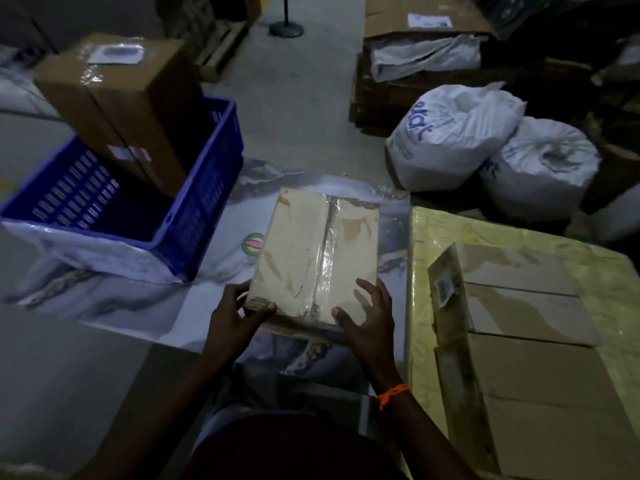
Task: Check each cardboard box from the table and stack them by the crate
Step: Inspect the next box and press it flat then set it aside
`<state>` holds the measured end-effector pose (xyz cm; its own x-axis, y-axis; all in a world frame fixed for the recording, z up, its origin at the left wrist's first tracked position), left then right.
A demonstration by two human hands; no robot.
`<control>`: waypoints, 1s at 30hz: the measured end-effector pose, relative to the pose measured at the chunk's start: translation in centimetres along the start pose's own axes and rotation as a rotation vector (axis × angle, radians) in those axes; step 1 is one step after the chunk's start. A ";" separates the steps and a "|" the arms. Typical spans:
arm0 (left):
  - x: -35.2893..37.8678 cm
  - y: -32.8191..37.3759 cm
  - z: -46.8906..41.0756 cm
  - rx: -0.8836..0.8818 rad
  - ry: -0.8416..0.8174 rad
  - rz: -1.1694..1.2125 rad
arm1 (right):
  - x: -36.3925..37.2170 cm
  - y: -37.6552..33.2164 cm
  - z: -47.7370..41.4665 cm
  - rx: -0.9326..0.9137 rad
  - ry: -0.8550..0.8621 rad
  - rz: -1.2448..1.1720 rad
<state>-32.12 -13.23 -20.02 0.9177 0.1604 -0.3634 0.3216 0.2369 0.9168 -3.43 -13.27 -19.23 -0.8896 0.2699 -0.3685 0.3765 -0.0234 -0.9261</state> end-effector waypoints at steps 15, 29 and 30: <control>0.7 -1.1 -1.0 -0.052 -0.141 -0.029 | -0.2 3.7 -0.4 0.138 -0.023 0.007; 2.5 3.3 -12.7 0.109 -0.304 -0.131 | 1.2 2.3 -11.8 0.228 -0.046 0.126; 3.0 3.7 -13.3 0.108 -0.316 -0.141 | 1.4 2.4 -12.7 0.245 -0.055 0.125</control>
<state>-31.23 0.87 -19.91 0.8841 -0.1750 -0.4333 0.4571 0.1306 0.8798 -0.49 -0.76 -20.89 -0.8553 0.1978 -0.4789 0.4167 -0.2868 -0.8626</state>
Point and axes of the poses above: each hand's wrist, its own z-axis away from the middle knuckle, its own x-axis out of the palm, y = z × x, the point moved 9 cm from there along -z, towards the middle knuckle, and after that the axes turned 3 degrees about y, right-handed, at the moved point
